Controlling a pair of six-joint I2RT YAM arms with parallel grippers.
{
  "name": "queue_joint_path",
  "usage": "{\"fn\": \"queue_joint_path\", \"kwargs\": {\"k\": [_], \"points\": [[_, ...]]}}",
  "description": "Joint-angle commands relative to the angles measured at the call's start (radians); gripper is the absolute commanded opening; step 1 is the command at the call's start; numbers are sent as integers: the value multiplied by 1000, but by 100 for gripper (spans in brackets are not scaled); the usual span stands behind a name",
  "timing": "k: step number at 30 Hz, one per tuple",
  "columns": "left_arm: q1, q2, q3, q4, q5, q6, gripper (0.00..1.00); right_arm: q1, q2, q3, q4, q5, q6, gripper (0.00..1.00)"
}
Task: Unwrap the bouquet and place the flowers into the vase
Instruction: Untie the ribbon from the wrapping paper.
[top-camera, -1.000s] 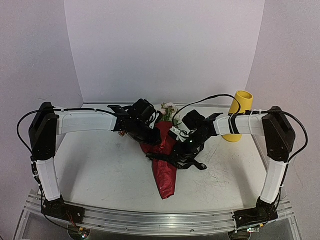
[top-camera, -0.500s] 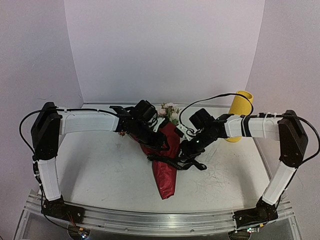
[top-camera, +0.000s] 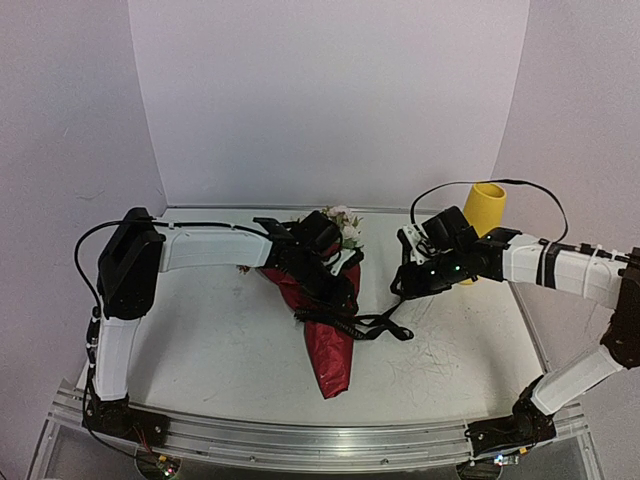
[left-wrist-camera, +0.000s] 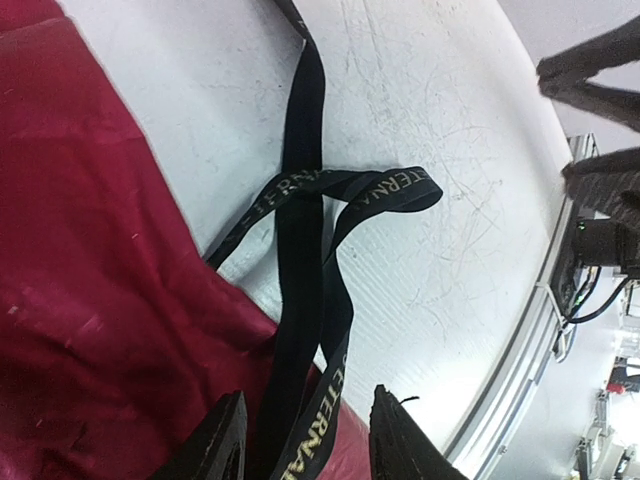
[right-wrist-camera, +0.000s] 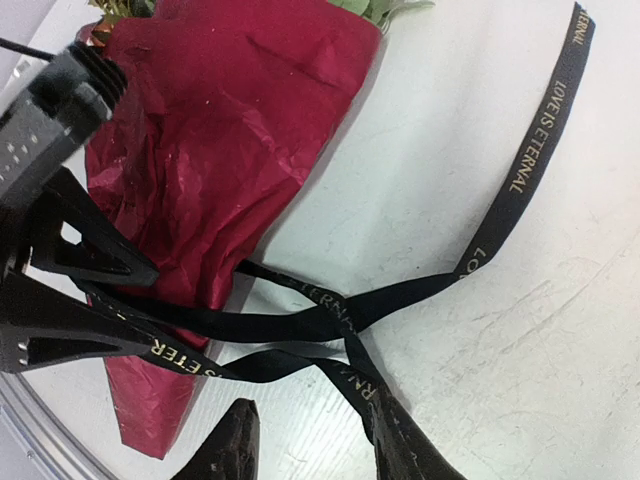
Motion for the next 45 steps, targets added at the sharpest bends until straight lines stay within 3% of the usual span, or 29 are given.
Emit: {"fn": "queue_joint_path", "kwargs": {"k": [1,11,19,26,45], "points": [[-34,47,117,-89,-67,54,42,-8,-37,-26,-16,51,17,41],[-62,115,221,-227,-304,127,36,-12,-47,-24,-16,59,30,41],[-98,165,296,-315,-332,217,36,-13,-37,-15,-17,58,46,41],[-101,131,303,-310,-264,233,45,-13,-21,-2,-16,58,62,40],[-156,99,316,-309,-340,241,46,-13,-50,-24,-16,74,116,39]]}}
